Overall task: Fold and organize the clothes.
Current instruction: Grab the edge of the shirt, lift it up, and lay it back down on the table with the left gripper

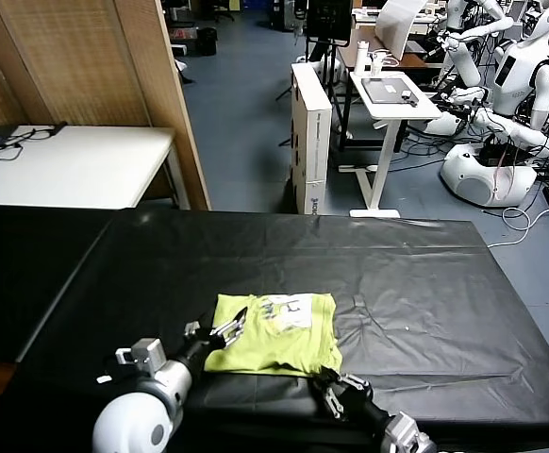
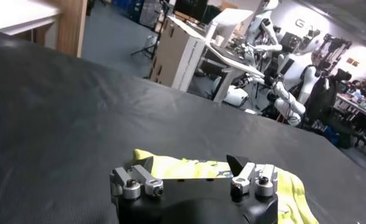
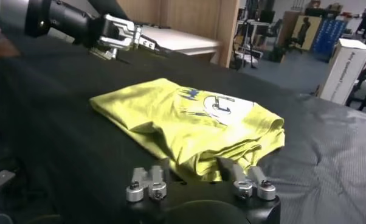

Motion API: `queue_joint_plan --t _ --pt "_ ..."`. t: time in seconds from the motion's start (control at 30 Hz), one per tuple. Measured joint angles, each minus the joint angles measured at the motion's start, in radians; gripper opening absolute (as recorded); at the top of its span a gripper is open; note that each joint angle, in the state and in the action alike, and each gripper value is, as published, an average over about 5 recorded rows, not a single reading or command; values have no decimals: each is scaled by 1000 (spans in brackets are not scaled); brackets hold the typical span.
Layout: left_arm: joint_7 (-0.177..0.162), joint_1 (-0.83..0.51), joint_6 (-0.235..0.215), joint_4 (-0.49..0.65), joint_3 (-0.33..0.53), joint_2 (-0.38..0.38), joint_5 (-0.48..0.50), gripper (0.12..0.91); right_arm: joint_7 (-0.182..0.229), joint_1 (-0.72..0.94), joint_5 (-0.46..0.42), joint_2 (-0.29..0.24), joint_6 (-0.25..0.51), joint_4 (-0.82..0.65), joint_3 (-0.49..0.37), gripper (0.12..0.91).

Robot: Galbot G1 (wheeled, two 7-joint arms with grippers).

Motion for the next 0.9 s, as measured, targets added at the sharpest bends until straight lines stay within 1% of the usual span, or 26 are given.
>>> queue_joint_plan --t 0.1,0.23,0.33,0.47,0.5,0.57,0.6,0.63,0.7,0.73,0.83,0.9 --pt "0 0 -1 -1 -3 3 1 907 10 -9 12 -1 0 10 12 142" --pt "0 -5 -3 4 -9 14 1 907 24 -25 34 -4 -3 25 40 139" --pt "0 -9 -9 13 -11 18 6 907 27 -35 43 -3 -8 22 62 139" --pt "8 -10 -43 27 -9 17 40 907 20 -50 53 1 -11 15 85 154" --pt "12 -9 -57 32 -8 16 53 907 18 -55 58 2 -10 16 90 179" --pt "18 -8 -84 41 -8 16 77 907 19 -66 75 2 -13 22 102 268" --pt "21 -7 -98 47 -8 16 87 907 23 -73 87 1 -19 29 108 324" --pt "23 -6 -110 52 -8 16 95 907 29 -80 100 1 -26 37 115 399" --pt "28 -4 -136 63 -9 13 110 907 48 -95 127 2 -42 56 130 512" --pt "30 -2 -150 68 -9 10 116 907 57 -103 140 3 -50 68 138 588" --pt "28 4 -201 85 -9 -3 131 907 76 -124 168 13 -63 103 163 767" --pt "24 9 -235 97 -9 -14 135 907 84 -136 185 24 -68 124 183 846"
